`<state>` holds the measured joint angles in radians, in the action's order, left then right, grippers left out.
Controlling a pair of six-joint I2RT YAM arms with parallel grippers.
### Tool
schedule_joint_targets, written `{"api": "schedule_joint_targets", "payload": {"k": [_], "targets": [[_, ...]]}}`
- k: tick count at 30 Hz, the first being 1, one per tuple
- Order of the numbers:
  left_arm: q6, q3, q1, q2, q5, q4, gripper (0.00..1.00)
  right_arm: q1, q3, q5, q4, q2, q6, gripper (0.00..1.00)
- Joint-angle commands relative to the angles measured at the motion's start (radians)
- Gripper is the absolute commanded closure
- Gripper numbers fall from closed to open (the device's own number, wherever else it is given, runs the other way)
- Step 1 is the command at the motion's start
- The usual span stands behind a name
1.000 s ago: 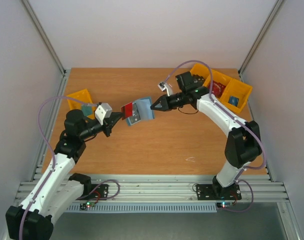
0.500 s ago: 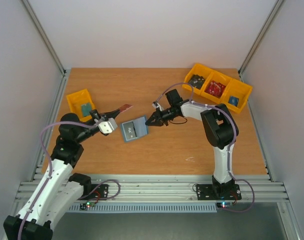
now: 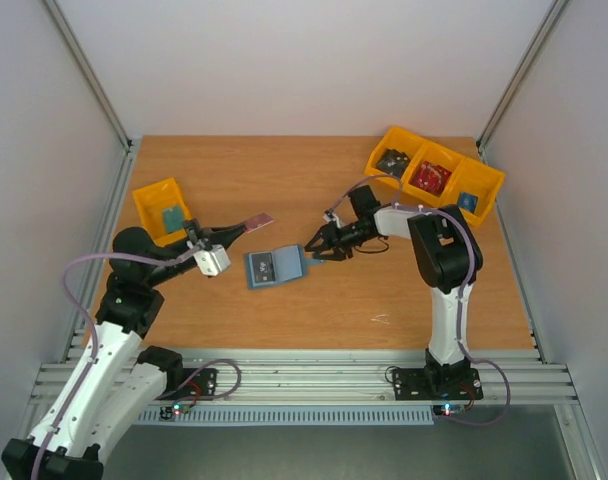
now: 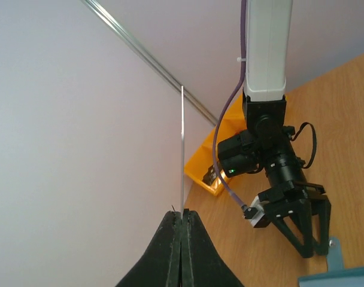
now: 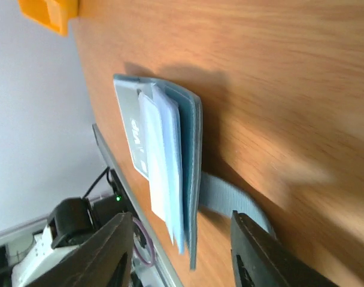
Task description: Take the credit cards out of the card holder
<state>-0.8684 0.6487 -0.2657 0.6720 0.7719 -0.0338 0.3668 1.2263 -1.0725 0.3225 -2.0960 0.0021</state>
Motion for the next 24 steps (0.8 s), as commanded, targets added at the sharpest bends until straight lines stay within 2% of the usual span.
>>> {"api": "schedule_joint_targets", "payload": {"k": [1,4,6,11,15,18,24], "targets": [[0.206,0.051,-0.008,-0.005,0.060,-0.070,1.00,-0.037,0.009,0.072,0.145,0.136,-0.144,0.52],[0.441,0.073,-0.008,0.015,0.076,-0.134,1.00,-0.055,0.039,0.110,0.262,0.253,-0.249,0.44],[0.659,0.087,-0.009,0.035,0.079,-0.202,1.00,-0.055,0.068,0.114,0.316,0.348,-0.312,0.41],[1.027,0.127,-0.011,0.082,0.079,-0.307,1.00,-0.022,0.182,0.061,0.321,0.589,-0.433,0.39],[1.145,0.161,-0.020,0.105,0.119,-0.332,1.00,0.082,0.265,0.064,0.259,0.698,-0.507,0.35],[1.175,0.175,-0.032,0.113,0.163,-0.349,1.00,0.180,0.332,0.069,0.219,0.700,-0.531,0.35],[1.181,0.180,-0.038,0.103,0.168,-0.342,1.00,0.270,0.456,0.074,0.249,0.651,-0.554,0.46]]}}
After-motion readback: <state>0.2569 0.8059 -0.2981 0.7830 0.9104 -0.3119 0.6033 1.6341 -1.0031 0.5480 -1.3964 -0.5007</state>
